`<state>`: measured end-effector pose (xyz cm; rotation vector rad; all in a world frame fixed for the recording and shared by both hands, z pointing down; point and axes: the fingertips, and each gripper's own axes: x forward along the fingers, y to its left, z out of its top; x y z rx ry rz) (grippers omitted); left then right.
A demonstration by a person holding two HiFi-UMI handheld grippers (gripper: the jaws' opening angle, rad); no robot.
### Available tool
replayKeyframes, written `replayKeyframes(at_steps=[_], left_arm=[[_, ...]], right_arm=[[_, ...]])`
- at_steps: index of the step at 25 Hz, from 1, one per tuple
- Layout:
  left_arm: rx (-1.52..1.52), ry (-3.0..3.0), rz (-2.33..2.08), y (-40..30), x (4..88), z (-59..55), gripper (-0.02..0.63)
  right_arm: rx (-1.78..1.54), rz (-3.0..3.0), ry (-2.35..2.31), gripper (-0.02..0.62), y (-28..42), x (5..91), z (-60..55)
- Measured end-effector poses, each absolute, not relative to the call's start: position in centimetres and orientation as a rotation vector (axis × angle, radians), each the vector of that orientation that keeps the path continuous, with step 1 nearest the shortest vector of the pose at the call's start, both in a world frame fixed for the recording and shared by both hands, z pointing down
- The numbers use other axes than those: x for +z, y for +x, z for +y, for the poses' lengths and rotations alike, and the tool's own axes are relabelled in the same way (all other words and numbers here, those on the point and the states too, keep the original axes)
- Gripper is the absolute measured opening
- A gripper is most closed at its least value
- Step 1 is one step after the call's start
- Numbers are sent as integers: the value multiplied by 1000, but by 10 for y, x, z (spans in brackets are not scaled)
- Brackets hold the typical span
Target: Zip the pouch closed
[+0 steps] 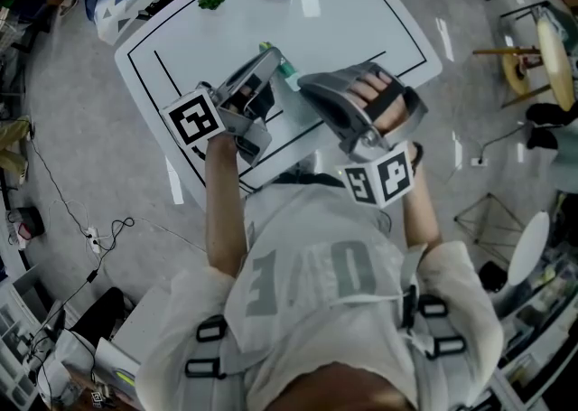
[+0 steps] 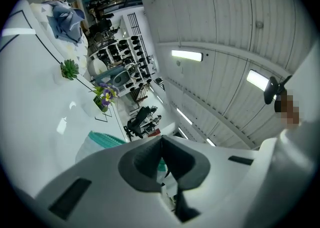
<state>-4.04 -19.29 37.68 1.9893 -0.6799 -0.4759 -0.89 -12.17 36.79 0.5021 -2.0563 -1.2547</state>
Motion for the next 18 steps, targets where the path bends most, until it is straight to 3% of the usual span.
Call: replayKeyframes(at_steps=[18], left_arm=[[-396,1976,-959,-92,422,-232,6]], right_arm=[[-1180,-2110,455,11,-11,373,-116]])
